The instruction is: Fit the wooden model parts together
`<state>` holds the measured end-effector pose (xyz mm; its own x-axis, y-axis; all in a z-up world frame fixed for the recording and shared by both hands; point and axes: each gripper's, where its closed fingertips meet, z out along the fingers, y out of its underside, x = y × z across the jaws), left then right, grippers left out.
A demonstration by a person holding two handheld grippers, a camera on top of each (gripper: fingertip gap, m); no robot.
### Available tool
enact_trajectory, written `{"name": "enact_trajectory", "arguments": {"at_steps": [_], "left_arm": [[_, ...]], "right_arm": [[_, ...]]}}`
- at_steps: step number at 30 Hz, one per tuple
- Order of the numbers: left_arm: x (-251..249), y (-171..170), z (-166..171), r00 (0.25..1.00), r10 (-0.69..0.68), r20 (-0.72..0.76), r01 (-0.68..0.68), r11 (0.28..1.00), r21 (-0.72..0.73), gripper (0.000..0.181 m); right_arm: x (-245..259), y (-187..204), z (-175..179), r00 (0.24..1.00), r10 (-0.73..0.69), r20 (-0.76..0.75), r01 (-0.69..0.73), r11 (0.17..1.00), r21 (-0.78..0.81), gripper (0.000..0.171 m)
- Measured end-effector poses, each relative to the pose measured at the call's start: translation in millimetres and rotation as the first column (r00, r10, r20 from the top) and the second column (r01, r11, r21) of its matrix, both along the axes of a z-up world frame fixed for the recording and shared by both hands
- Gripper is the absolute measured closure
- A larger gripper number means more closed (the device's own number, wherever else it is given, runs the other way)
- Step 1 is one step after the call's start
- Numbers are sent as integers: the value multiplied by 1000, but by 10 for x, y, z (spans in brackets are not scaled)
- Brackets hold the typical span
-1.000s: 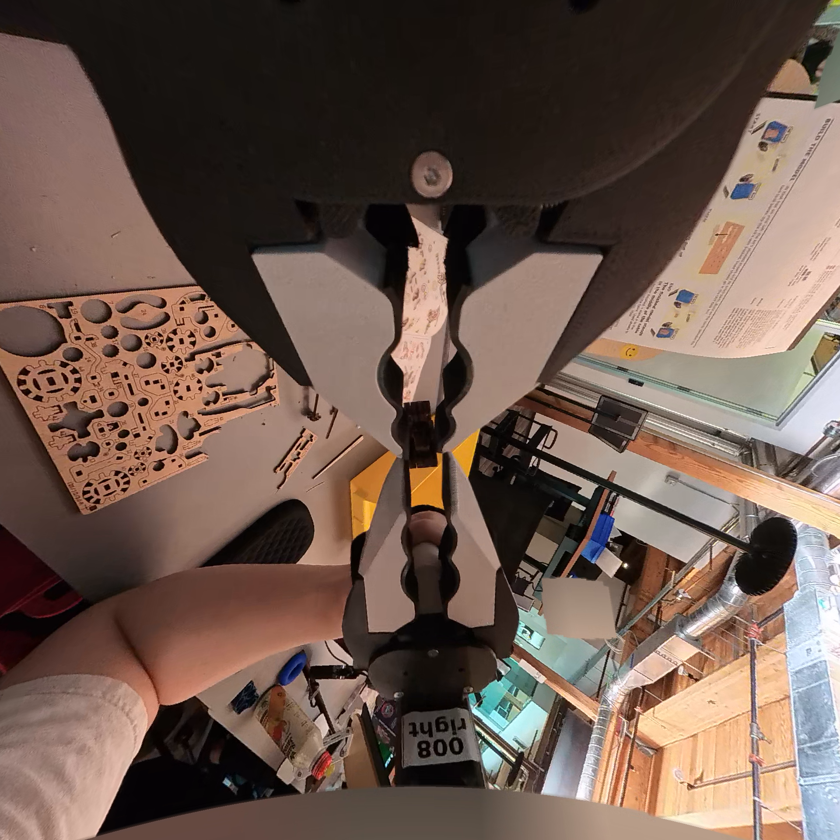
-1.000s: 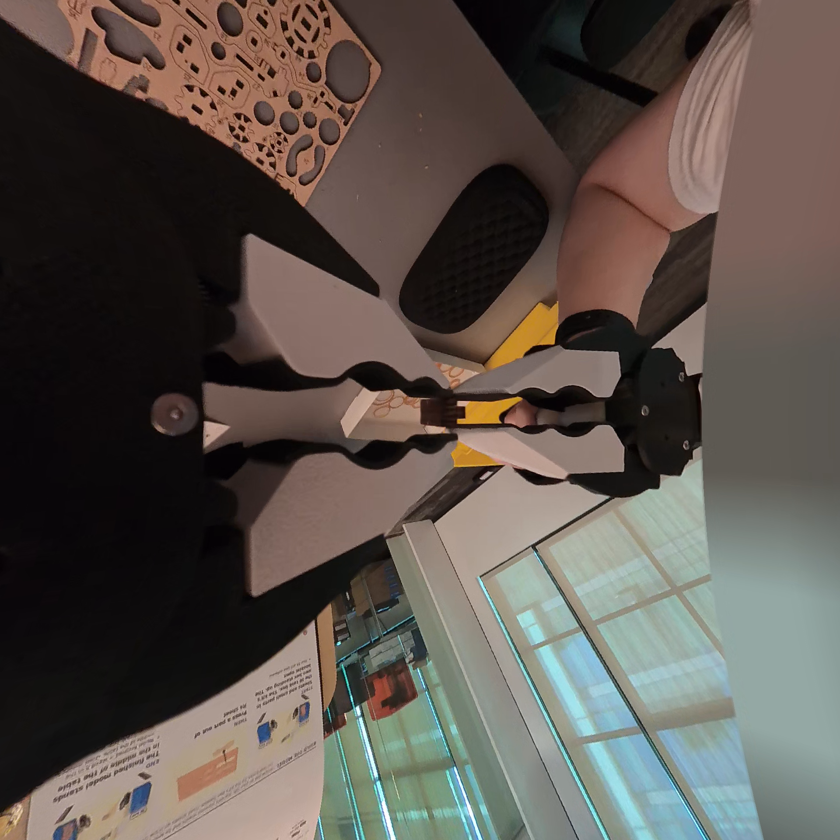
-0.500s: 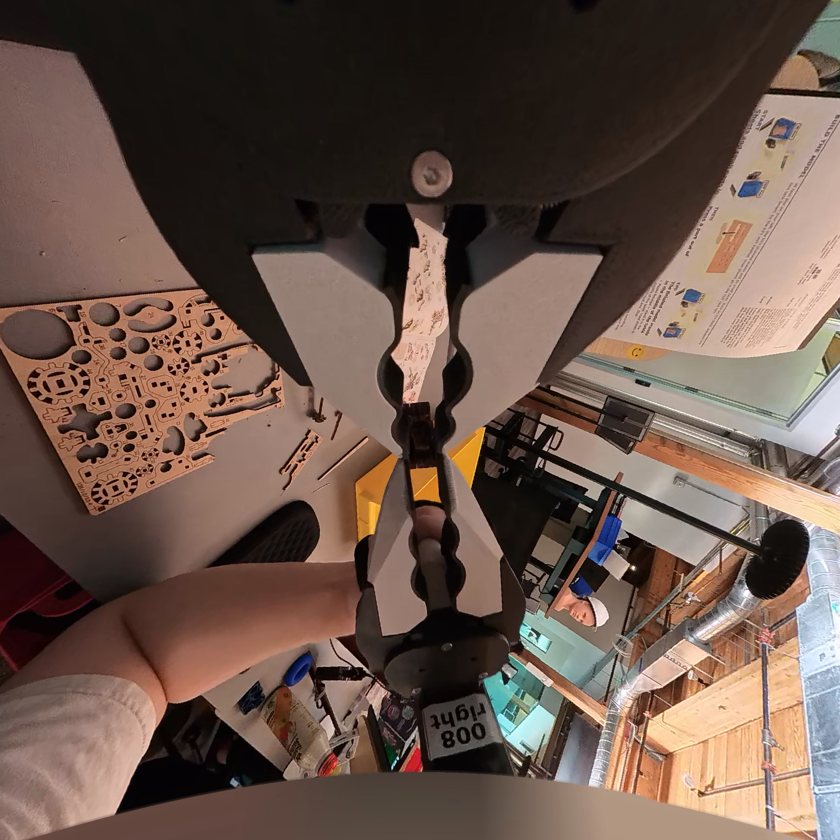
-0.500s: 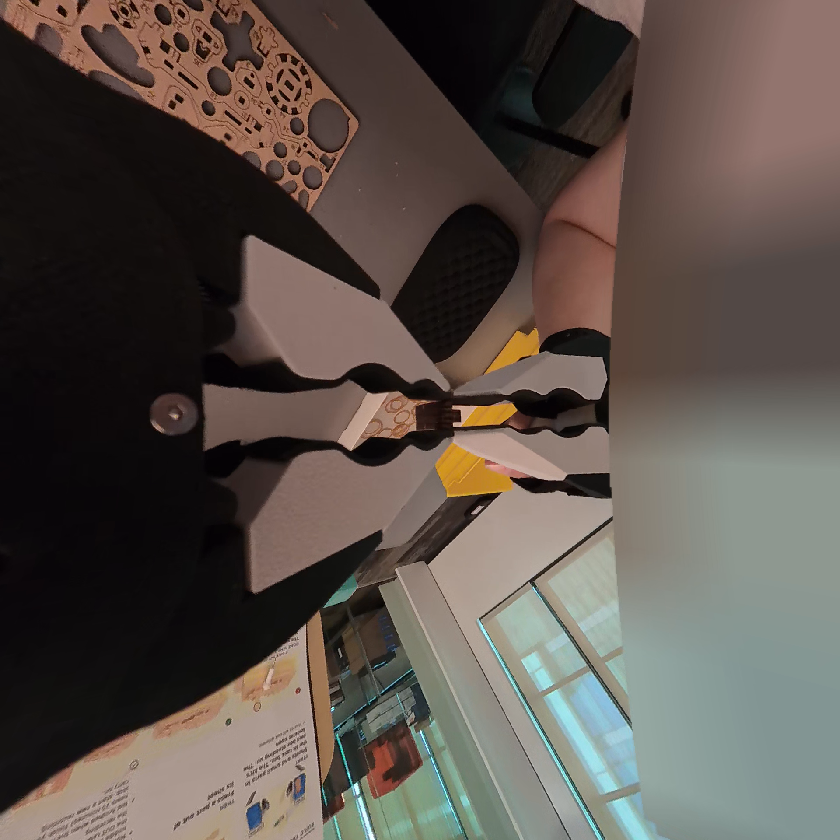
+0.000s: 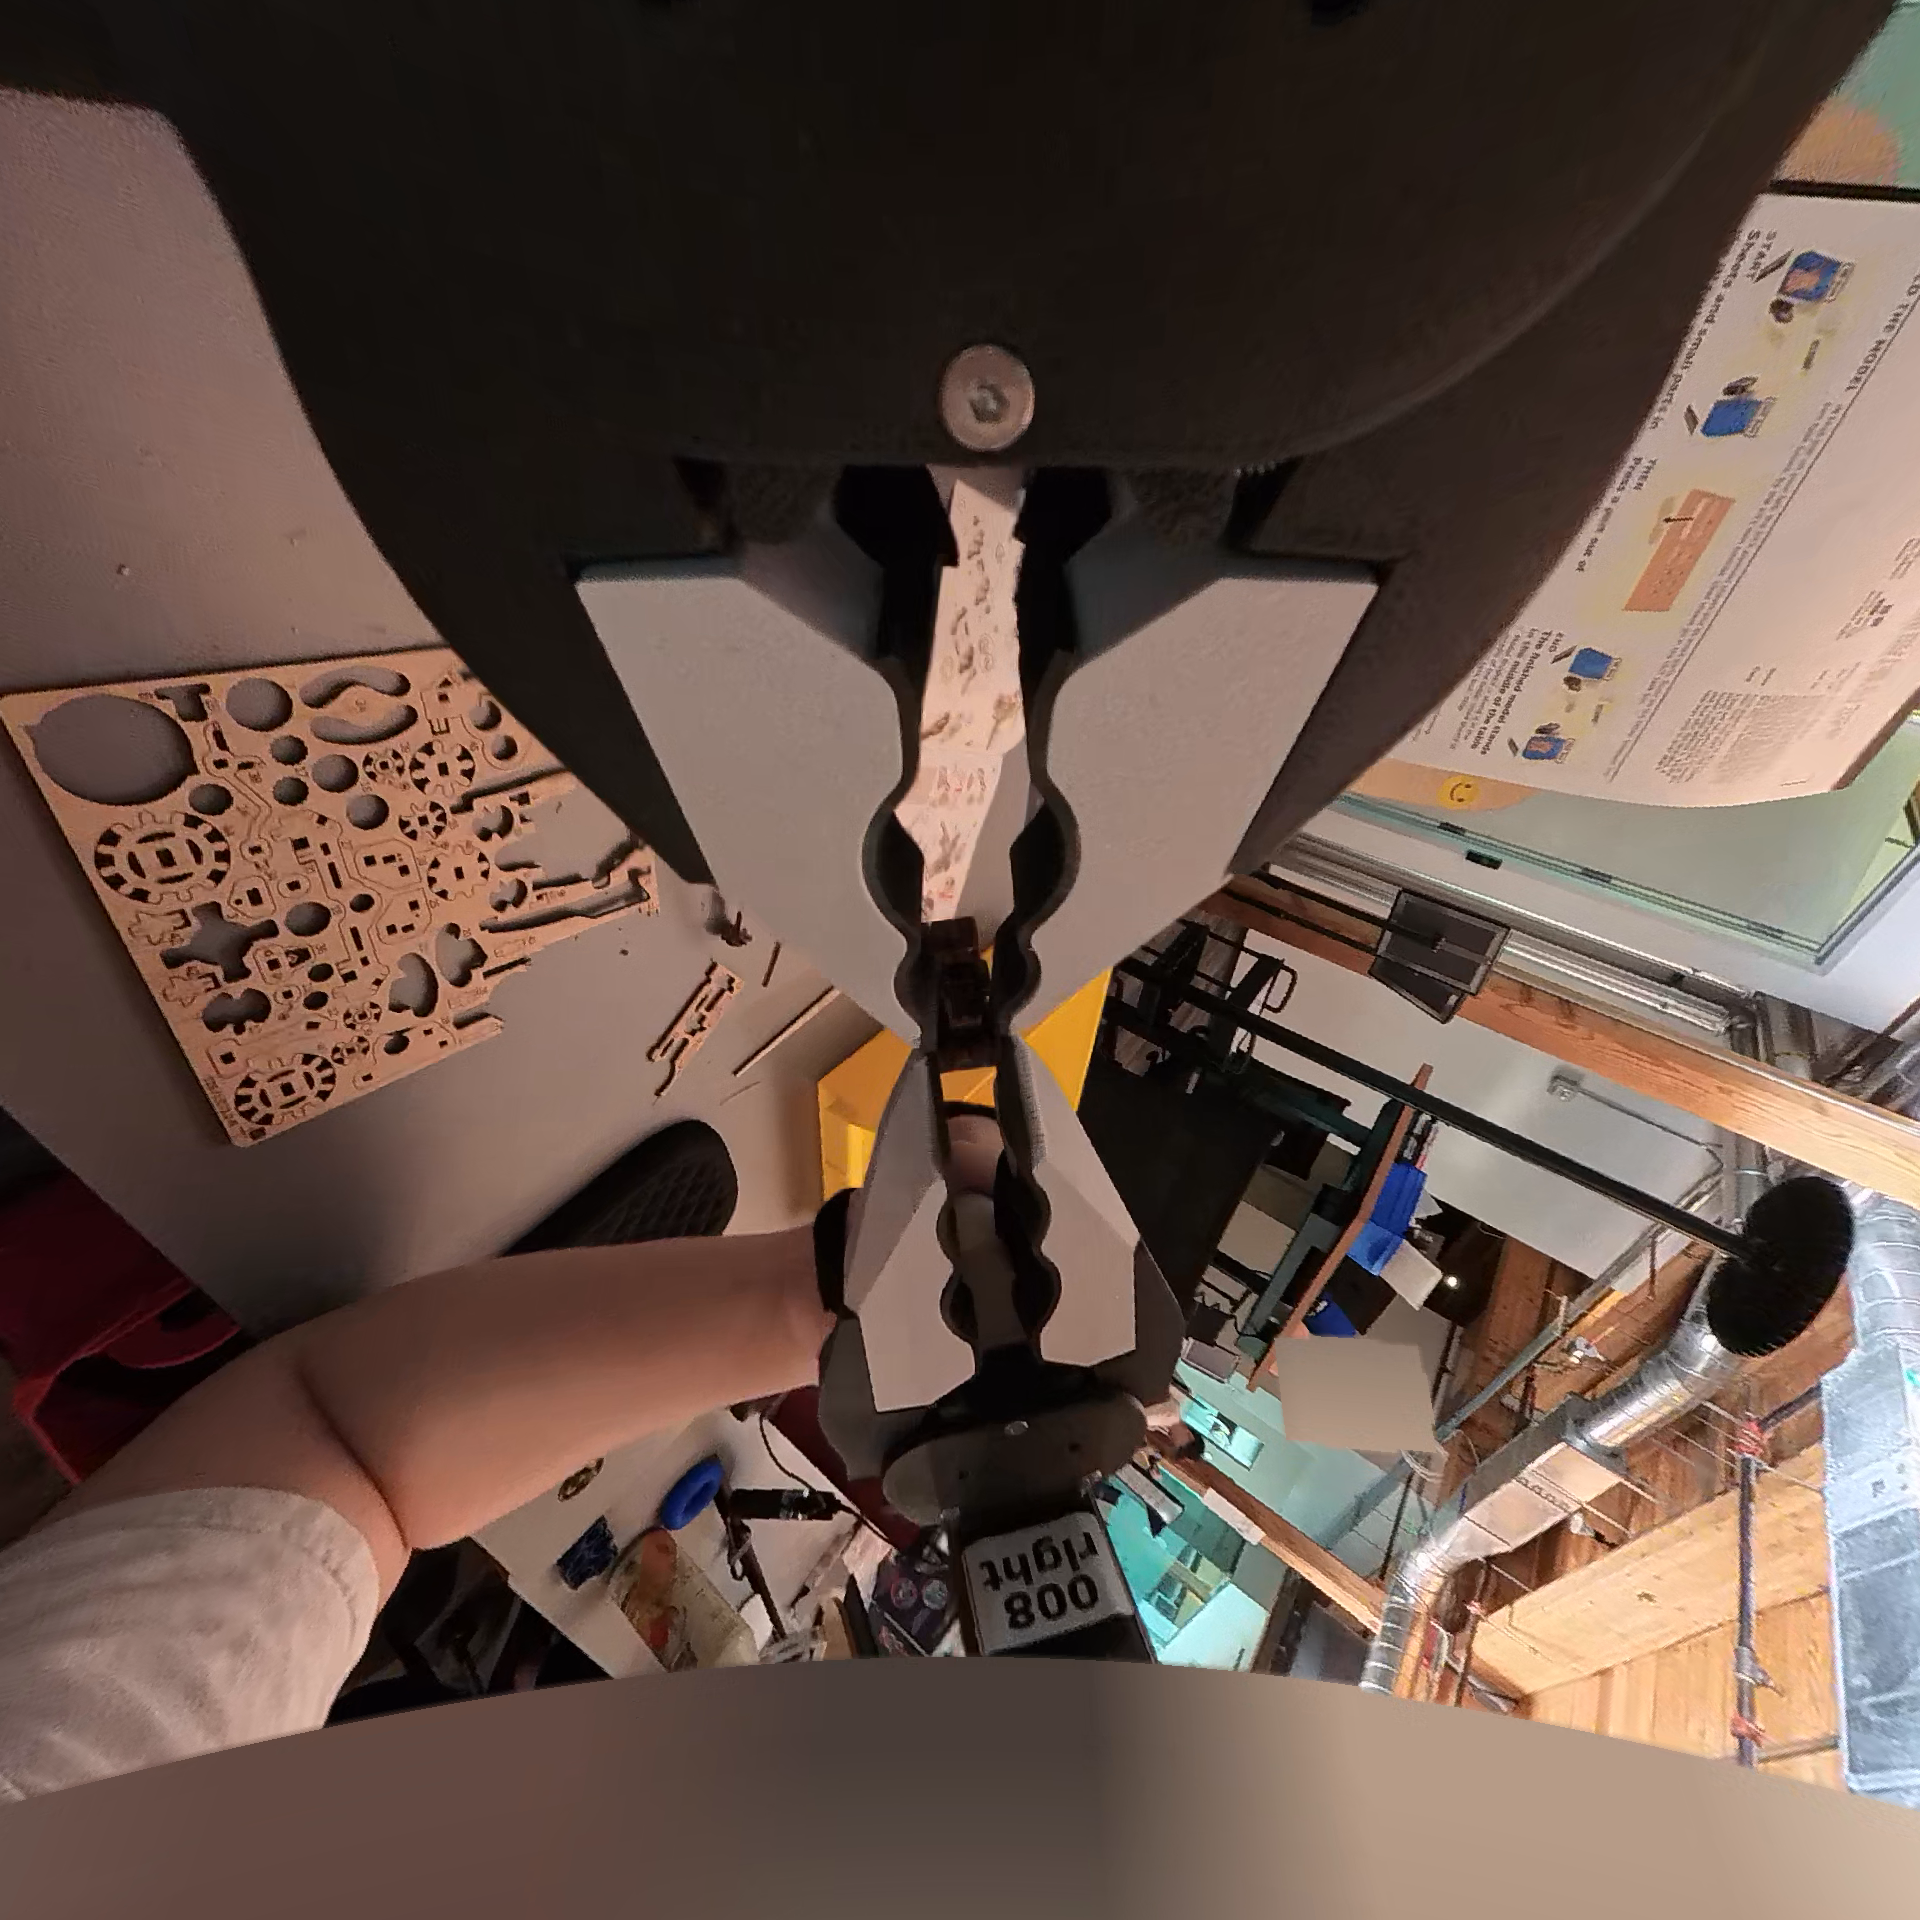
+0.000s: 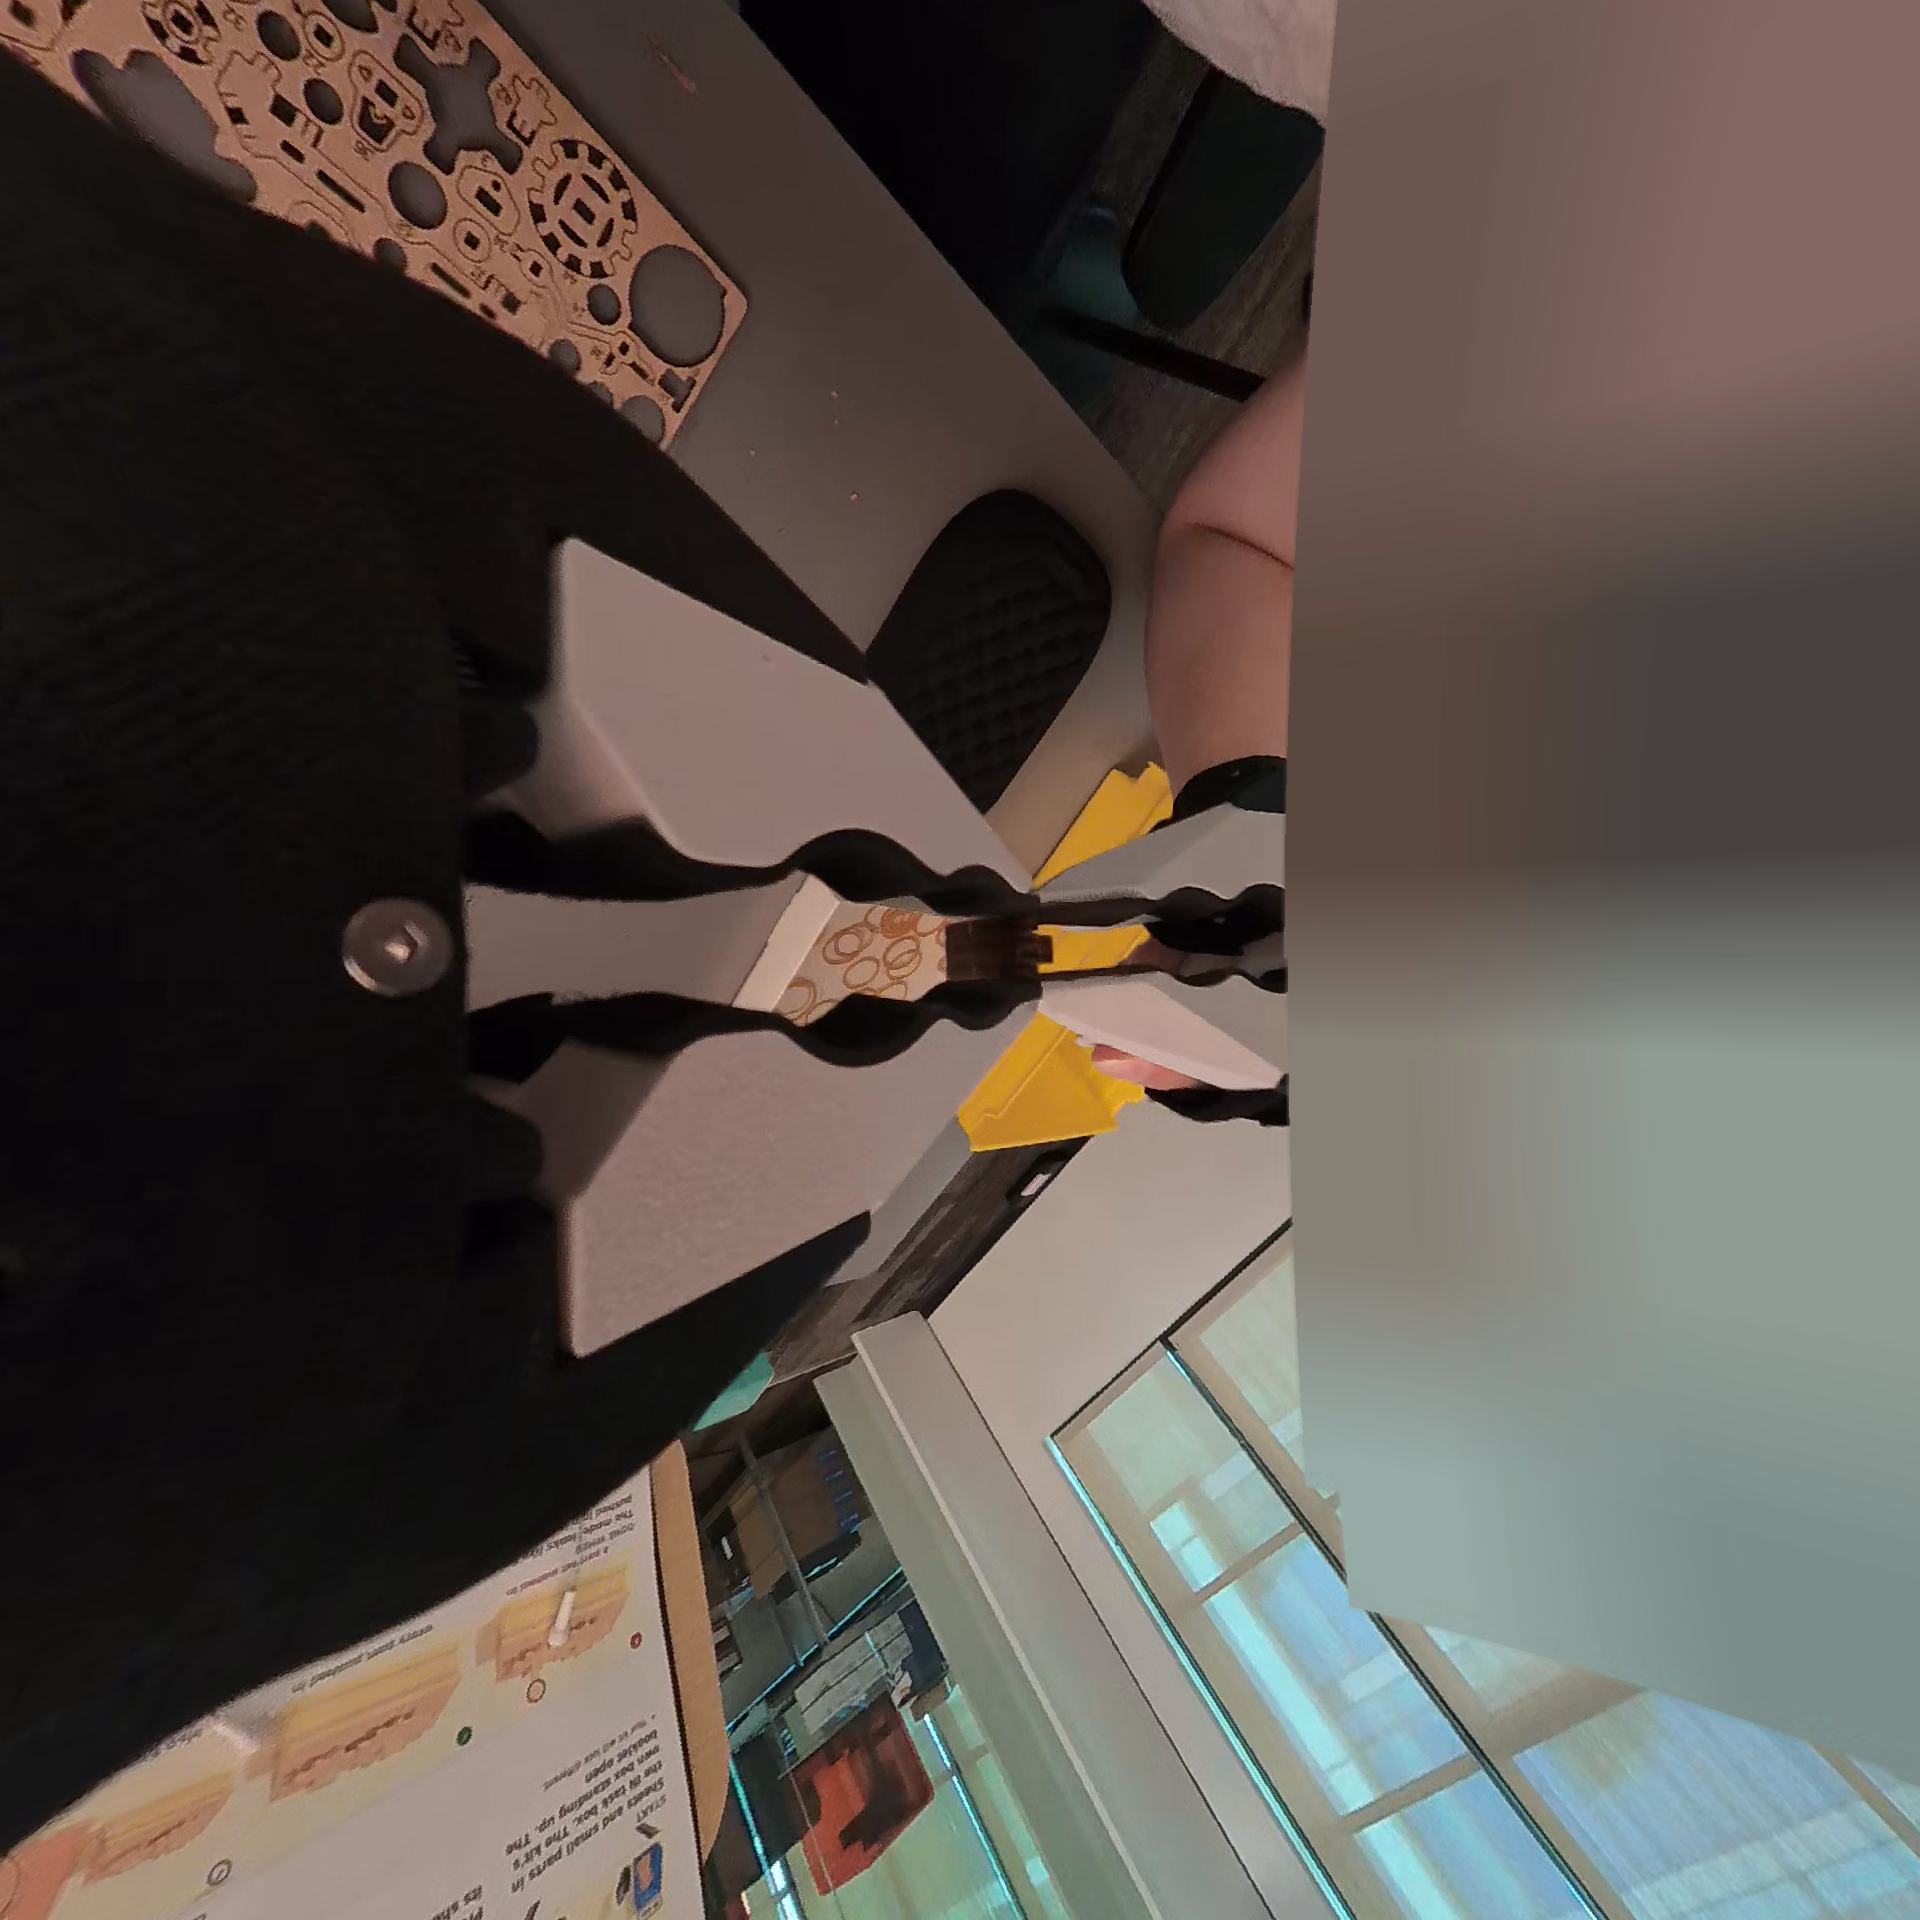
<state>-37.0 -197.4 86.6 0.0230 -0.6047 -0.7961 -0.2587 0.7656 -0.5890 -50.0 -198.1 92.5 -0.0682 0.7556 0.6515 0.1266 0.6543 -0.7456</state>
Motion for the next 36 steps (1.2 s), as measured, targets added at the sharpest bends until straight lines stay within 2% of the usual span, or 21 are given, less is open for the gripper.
{"name": "enact_trajectory", "arguments": {"at_steps": [4,9,14,18,23,29,36], "left_arm": [[9,0,114,996,-3,93,4,1000,-11,174],[-23,21,166,992,-20,123,36,991,-128,156],[23,19,165,990,-13,140,28,994,-104,157],[19,15,152,991,-20,135,33,995,-92,171],[18,29,101,996,-2,94,4,1000,-30,172],[14,76,62,997,45,60,-47,998,35,172],[17,92,21,998,53,36,-54,998,37,172]], "right_arm": [[51,21,109,997,17,-77,-18,1000,-5,160],[134,-14,254,982,85,-169,-100,992,-81,160],[96,-26,208,983,100,-155,-115,989,-91,160],[90,-44,201,981,111,-158,-124,990,-71,159],[91,-38,143,985,117,-127,-122,992,-38,159],[59,0,76,998,22,-59,-17,996,85,155],[47,30,56,999,-26,-39,30,992,125,159]]}}
